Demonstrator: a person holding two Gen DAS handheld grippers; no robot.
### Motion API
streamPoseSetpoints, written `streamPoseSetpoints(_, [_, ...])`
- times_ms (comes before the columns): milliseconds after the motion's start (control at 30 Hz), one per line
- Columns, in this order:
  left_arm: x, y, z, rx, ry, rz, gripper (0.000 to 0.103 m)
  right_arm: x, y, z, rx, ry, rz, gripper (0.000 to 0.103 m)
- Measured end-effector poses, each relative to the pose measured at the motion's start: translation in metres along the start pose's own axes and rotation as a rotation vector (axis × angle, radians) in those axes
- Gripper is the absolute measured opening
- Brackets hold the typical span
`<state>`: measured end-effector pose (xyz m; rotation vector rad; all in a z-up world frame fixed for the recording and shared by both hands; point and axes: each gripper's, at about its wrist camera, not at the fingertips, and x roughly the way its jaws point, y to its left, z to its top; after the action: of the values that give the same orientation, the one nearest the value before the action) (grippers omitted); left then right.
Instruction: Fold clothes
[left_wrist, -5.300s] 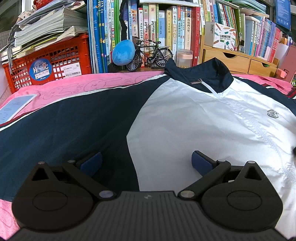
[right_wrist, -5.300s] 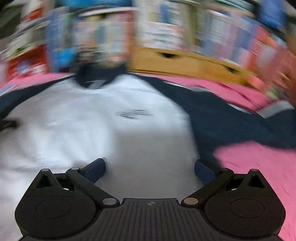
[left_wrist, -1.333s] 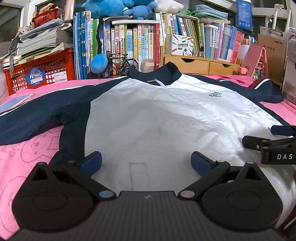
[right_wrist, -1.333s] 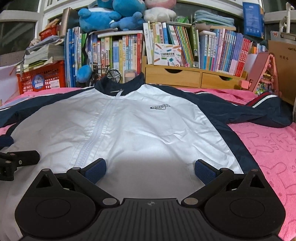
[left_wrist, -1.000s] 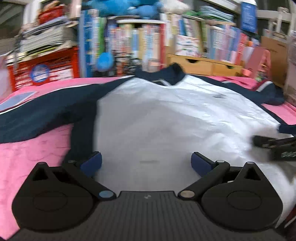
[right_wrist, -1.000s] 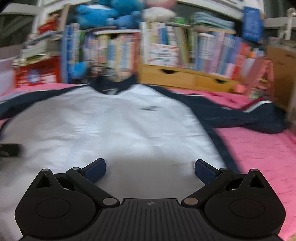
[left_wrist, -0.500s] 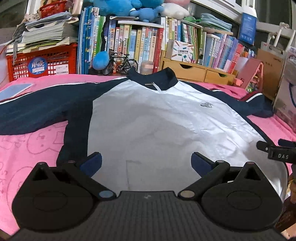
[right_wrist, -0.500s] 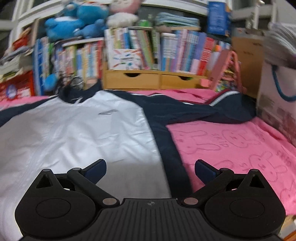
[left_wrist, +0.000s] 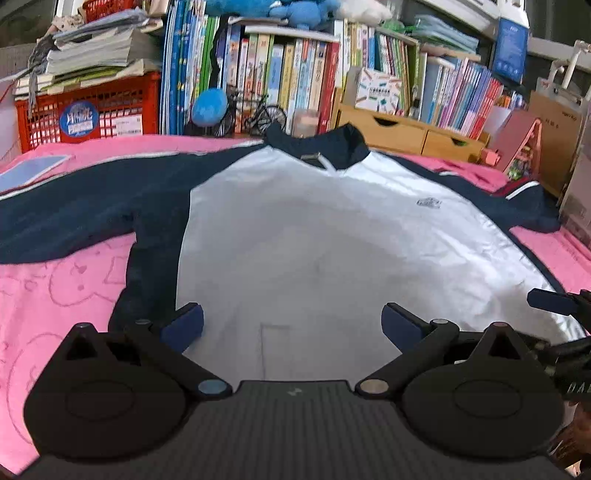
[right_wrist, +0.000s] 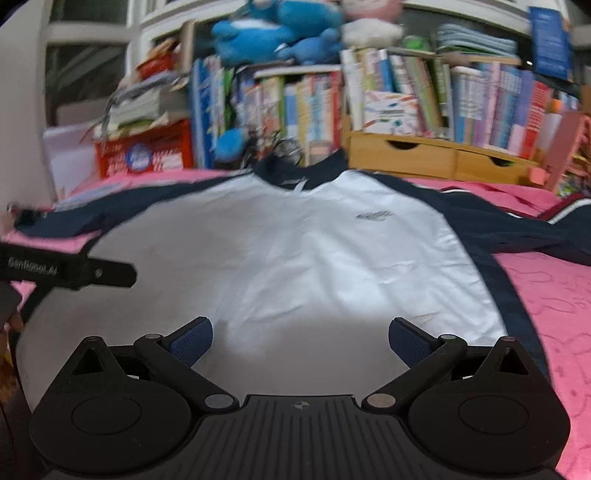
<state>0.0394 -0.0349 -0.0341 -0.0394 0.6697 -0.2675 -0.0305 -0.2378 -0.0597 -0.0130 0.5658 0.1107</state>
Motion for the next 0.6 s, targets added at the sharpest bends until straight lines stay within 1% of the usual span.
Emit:
streamPoseSetpoints(67, [0.002,0.001,-0.003,0.008,0.004,0.014,0.103,0.004,0.000,-0.002,-0.011,0.009,-0.022,0.103])
streamPoseSetpoints(200, [0.002,0.001,-0.005,0.030,0.002,0.030,0.103,0.006,-0.025,-0.004,0.049,0.003,-0.098,0.103])
streamPoseSetpoints(233, [0.003,0.001,-0.005,0.036,0.002,0.034,0.103,0.006,-0.033,-0.004,0.065,0.007,-0.142,0.103])
streamPoseSetpoints(267, [0.003,0.000,-0.006,0.042,0.001,0.039,0.103,0.005,-0.043,-0.003,0.086,0.009,-0.211,0.103])
streamPoseSetpoints(333, [0.004,-0.002,-0.006,0.053,0.000,0.047,0.103,0.002,-0.060,-0.001,0.132,0.019,-0.311,0.103])
streamPoseSetpoints(400, [0.004,-0.004,-0.007,0.065,-0.001,0.055,0.103,-0.003,-0.073,0.001,0.172,0.020,-0.374,0.103])
streamPoseSetpoints(467, [0.005,-0.005,-0.008,0.076,-0.002,0.062,0.103,-0.011,-0.077,0.002,0.190,0.008,-0.366,0.103])
streamPoseSetpoints(500, [0.005,-0.006,-0.008,0.078,-0.002,0.064,0.103,-0.015,-0.076,0.000,0.189,0.001,-0.340,0.103])
streamPoseSetpoints(600, [0.005,-0.007,-0.009,0.083,-0.001,0.067,0.103,-0.019,-0.059,0.000,0.141,-0.007,-0.220,0.103])
